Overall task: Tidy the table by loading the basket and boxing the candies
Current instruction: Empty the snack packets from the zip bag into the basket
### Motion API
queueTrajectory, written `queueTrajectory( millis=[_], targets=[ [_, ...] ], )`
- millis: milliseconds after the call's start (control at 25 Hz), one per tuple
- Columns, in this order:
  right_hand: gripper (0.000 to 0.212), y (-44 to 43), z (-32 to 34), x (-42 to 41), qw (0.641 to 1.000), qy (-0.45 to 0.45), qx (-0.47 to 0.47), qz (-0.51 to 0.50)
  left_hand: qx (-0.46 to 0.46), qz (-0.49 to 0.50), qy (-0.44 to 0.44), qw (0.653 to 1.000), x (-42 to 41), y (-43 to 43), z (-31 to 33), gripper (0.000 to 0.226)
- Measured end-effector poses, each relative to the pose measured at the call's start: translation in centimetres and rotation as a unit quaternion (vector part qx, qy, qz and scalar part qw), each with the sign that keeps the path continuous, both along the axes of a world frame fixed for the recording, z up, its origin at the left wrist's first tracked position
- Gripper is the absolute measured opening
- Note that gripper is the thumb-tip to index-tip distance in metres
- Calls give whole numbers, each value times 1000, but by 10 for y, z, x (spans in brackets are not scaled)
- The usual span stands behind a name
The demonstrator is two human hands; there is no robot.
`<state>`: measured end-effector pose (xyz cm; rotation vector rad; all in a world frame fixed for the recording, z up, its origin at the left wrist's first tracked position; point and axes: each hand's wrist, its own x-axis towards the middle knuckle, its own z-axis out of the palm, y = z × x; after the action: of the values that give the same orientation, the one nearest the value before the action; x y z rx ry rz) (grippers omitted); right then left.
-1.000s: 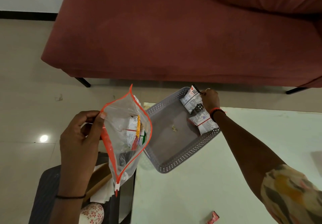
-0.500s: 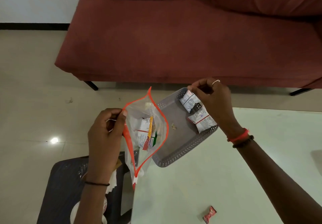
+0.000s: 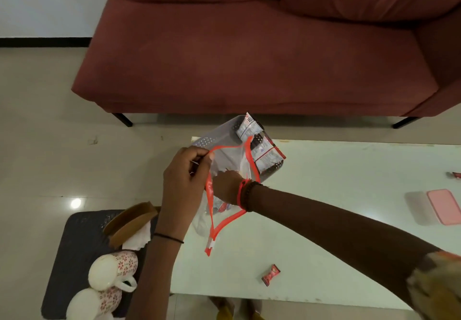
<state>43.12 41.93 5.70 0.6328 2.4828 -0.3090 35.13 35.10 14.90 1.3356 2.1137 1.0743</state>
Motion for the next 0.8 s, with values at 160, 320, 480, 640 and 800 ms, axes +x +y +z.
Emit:
queueTrajectory(
  millis=[160, 320, 480, 640, 800],
  targets=[
    [34, -6, -30, 20, 993, -55, 80, 70, -2, -40, -2, 999, 19, -8, -3, 17],
    [11, -8, -5, 30, 989, 116, 68, 62, -4, -15, 1, 1000, 16, -10, -13, 20],
    [21, -16, 29, 36, 982, 187, 30, 23, -4, 4, 5, 1000, 6, -11, -16, 21],
    [31, -17, 79, 55, 962, 268, -8, -48, -11, 17, 4, 1000, -15, -12, -10, 21],
    [23, -1, 121, 82, 897, 370, -100, -222, -28, 8, -9, 1000, -36, -11, -1, 24]
  ],
)
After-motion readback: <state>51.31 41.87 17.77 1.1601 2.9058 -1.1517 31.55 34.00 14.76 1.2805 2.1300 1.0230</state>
